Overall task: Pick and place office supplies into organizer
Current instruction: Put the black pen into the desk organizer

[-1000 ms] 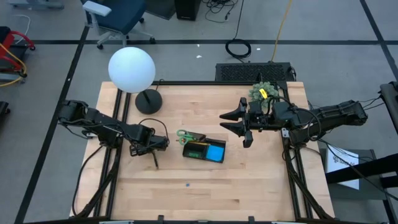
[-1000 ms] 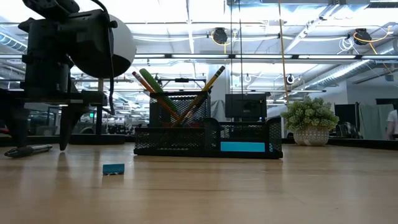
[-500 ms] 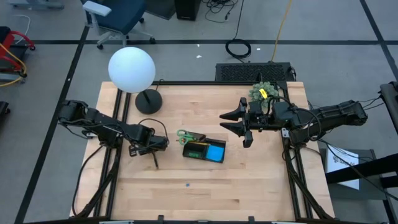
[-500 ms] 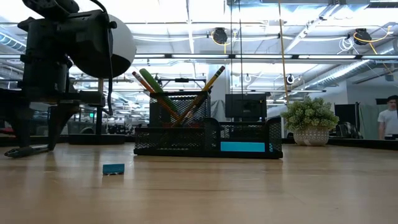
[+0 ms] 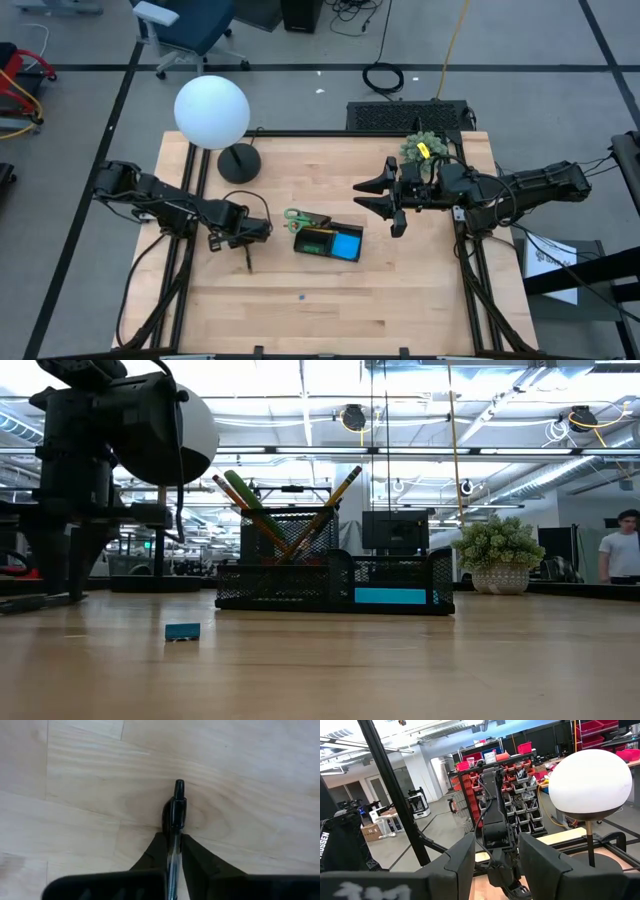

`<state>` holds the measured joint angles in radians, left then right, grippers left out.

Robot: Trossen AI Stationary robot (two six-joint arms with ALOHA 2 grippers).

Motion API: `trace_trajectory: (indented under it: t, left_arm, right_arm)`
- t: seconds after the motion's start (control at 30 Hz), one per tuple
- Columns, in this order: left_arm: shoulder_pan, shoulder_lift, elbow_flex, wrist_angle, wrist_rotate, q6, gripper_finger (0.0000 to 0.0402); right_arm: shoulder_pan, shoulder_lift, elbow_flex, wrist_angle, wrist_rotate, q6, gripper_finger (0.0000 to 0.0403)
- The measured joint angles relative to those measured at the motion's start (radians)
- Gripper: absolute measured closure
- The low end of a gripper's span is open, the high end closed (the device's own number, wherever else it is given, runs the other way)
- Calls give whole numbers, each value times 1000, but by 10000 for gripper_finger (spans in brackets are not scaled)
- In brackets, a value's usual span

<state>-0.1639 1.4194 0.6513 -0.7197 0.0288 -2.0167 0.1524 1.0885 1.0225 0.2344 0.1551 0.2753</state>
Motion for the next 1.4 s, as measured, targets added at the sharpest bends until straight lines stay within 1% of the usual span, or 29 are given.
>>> trace_trajectory:
  t: [0.2,0.43,0.67,0.87,1.07,1.27,1.4]
  left_arm:
    - [0,0,0,2,-3,0,396]
    - [0,0,0,3,-2,0,388]
    - [0,-3,0,12,-3,2,397]
    - [0,0,11,16,-5,2,382]
    - [0,-1,26,17,-8,26,398]
    - [-5,-6,27,18,-11,25,385]
    - [-8,-7,28,16,-14,24,396]
  right_arm:
    - [0,0,0,0,0,0,262]
    - [0,0,0,0,0,0,261]
    - [0,0,0,0,0,0,261]
    - [0,0,0,0,0,0,262]
    - [0,0,0,0,0,0,263]
    - [0,0,0,0,0,0,264]
    - [0,0,0,0,0,0,265]
